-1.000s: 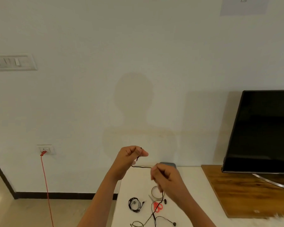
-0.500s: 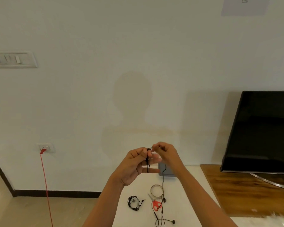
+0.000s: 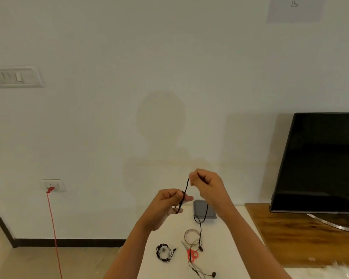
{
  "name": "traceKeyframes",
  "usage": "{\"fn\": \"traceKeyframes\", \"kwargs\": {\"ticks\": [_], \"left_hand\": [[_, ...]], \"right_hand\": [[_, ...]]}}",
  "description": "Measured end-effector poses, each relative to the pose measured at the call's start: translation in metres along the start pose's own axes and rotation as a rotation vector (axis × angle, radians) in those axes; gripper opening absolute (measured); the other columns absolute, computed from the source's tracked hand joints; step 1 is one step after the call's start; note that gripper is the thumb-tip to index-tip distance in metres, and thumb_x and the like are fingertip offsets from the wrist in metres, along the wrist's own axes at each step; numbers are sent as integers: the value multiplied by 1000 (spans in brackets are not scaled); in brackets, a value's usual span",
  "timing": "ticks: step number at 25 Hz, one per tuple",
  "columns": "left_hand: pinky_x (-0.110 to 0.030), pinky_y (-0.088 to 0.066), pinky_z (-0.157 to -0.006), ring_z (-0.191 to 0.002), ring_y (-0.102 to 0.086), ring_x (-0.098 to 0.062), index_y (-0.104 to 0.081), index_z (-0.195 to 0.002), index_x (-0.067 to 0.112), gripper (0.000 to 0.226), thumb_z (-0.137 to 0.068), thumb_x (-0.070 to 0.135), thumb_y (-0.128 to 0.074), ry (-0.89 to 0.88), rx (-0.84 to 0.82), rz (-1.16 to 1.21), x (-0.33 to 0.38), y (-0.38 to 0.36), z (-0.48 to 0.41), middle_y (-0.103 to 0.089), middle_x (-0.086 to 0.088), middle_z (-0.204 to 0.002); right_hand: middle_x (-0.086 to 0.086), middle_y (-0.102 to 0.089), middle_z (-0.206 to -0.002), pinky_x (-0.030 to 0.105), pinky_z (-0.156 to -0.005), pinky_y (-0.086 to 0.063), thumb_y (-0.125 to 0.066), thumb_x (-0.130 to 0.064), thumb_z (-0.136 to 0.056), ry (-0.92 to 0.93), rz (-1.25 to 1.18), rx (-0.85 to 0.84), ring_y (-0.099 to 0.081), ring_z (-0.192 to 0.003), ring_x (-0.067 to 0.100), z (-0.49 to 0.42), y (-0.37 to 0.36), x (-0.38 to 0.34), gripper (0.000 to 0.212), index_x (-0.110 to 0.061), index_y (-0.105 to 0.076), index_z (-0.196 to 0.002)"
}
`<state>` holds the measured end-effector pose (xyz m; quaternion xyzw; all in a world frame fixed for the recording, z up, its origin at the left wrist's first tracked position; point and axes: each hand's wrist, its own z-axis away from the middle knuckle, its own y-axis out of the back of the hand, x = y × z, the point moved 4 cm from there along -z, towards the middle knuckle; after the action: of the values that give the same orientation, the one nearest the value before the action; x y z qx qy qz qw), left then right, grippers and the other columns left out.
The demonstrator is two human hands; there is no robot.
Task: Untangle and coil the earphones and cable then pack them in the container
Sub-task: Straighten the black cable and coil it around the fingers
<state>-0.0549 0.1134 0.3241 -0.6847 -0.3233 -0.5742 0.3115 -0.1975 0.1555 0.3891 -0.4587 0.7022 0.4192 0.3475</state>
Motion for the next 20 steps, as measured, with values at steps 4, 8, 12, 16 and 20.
{"fn": "traceKeyframes", "kwargs": {"ticks": [4, 8, 12, 16, 20], "left_hand": [[-57, -53, -87, -117, -60, -37, -68, -83, 5, 32, -81, 37, -72, -90, -134, 287, 11, -18, 5, -69, -23, -109], [-60, -53, -84, -125, -54, -32, -65, -77, 7, 27, -78, 32, -76, -222, -61, 503, 35, -9, -1, -65, -20, -121], [-47, -51, -94, -127, -54, -24, -67, -79, 11, 24, -83, 34, -66, -215, 125, 209, 33, 14, -12, -69, -8, -120], [-48, -47, -94, -109, -64, -20, -74, -86, 17, 34, -80, 50, -67, -117, 49, -61, 16, 12, -8, -74, -3, -104], [-53, -50, -93, -119, -59, -31, -71, -89, 10, 43, -76, 51, -72, -18, -111, 64, 10, -11, 0, -71, -16, -109]], "right_hand": [[-13, -65, -69, 14, -57, -42, -57, -26, -94, -87, 17, -69, -56, -64, 2, -26, 0, 21, 26, -23, -66, -69], [-14, -54, -53, 18, -47, -39, -54, -17, -95, -265, -54, -255, -45, -50, 5, 13, -25, 66, 34, -26, -68, -65], [-9, -51, -54, 18, -51, -43, -54, -42, -93, -261, -73, -317, -44, -50, 4, 55, -34, 60, 36, -24, -64, -63], [-9, -55, -58, 17, -48, -41, -53, -37, -94, -144, -157, -160, -43, -47, 5, 28, -9, 11, 36, -26, -63, -62], [2, -56, -64, 21, -48, -41, -55, -42, -92, -86, -36, -79, -42, -50, 11, -16, 5, -3, 34, -21, -66, -67]]}}
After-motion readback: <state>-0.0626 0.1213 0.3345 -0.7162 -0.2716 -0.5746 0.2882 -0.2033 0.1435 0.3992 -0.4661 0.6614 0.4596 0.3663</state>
